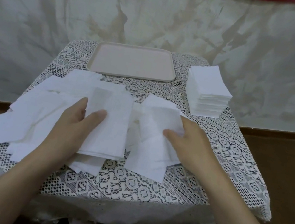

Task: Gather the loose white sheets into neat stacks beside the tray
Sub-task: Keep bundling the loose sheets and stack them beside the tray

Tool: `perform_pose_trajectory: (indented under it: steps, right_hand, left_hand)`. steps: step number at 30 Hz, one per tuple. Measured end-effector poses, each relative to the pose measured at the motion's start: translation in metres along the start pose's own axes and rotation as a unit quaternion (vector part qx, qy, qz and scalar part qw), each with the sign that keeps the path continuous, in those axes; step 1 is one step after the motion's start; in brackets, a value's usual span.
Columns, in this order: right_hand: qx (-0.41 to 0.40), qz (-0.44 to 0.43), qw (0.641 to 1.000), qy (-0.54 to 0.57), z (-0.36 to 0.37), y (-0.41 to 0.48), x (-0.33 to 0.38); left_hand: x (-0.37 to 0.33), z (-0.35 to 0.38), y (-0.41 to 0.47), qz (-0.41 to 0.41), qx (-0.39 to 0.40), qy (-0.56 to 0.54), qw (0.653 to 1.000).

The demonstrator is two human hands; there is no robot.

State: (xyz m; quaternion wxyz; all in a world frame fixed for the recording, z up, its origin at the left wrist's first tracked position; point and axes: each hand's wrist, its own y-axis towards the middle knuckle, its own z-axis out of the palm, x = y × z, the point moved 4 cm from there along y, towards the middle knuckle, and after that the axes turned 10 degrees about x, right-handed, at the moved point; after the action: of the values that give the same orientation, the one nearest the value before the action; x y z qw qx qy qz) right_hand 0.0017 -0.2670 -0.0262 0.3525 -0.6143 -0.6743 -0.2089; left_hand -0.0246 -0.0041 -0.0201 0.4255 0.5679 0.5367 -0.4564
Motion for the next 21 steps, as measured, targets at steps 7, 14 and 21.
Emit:
perform_pose_trajectory:
  steps: [7, 14, 21]
  right_hand:
    - [-0.039, -0.046, 0.997, 0.047, -0.006, 0.029, 0.010]
    - [-0.048, -0.031, 0.989, 0.139, -0.014, 0.027, -0.008]
    - [-0.019, 0.023, 0.985, 0.171, -0.020, 0.013, -0.022]
  left_hand:
    - [0.005, -0.002, 0.006, -0.005, -0.010, -0.011, 1.000]
    - [0.005, -0.001, 0.006, 0.000, 0.004, -0.011, 1.000]
    - [0.003, 0.000, 0.003, 0.005, 0.012, -0.015, 1.000]
